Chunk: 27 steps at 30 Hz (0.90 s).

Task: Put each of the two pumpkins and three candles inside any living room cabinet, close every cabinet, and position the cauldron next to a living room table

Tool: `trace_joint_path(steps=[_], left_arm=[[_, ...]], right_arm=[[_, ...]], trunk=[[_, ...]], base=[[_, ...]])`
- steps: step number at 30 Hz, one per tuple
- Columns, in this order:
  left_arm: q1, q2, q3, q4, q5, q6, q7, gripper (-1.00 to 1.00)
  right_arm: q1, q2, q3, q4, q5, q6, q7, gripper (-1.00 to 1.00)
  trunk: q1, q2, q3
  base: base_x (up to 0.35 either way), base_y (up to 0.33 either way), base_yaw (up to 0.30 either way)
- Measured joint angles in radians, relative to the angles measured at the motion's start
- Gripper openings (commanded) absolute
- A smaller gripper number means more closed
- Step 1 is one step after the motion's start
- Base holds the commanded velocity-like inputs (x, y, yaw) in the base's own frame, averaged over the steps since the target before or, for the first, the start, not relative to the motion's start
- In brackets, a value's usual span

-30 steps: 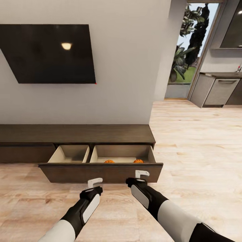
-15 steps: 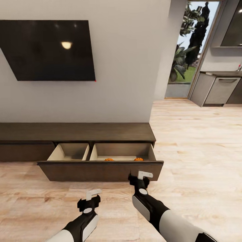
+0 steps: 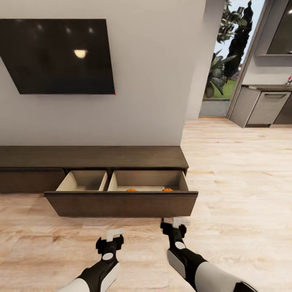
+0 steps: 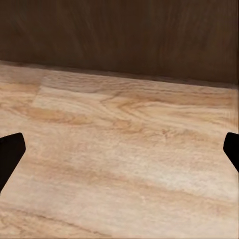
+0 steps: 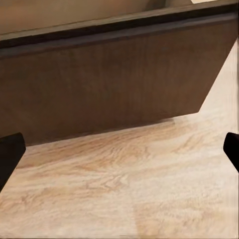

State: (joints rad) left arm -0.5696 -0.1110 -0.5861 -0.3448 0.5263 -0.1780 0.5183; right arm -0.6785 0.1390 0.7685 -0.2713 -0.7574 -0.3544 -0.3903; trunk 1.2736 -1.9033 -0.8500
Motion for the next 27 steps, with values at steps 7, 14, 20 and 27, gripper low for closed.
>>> trace_joint_path(steps=[7, 14, 20, 27], left_arm=[[0.000, -0.002, -0.057, -0.003, 0.000, 0.000, 0.000, 1.00], [0.000, -0.003, -0.060, -0.011, 0.000, 0.003, 0.000, 1.00], [0.000, -0.004, -0.059, -0.039, 0.001, 0.012, 0.000, 1.00], [0.000, -0.004, -0.058, -0.085, 0.004, 0.020, -0.001, 1.00]], right_arm=[[0.000, -0.001, -0.001, 0.087, 0.001, -0.030, 0.035, 1.00], [0.000, 0.000, -0.001, 0.103, 0.003, -0.141, 0.039, 1.00], [0.000, 0.001, 0.000, 0.104, 0.007, -0.161, 0.040, 1.00], [0.000, 0.000, 0.001, 0.104, 0.007, -0.167, 0.060, 1.00]], trunk=[[0.027, -0.049, -0.022], [0.054, -0.098, -0.044], [0.077, -0.140, -0.063], [0.104, -0.189, -0.085]], base=[[0.000, 0.000, 0.000], [0.000, 0.000, 0.000], [0.000, 0.000, 0.000], [0.000, 0.000, 0.000]])
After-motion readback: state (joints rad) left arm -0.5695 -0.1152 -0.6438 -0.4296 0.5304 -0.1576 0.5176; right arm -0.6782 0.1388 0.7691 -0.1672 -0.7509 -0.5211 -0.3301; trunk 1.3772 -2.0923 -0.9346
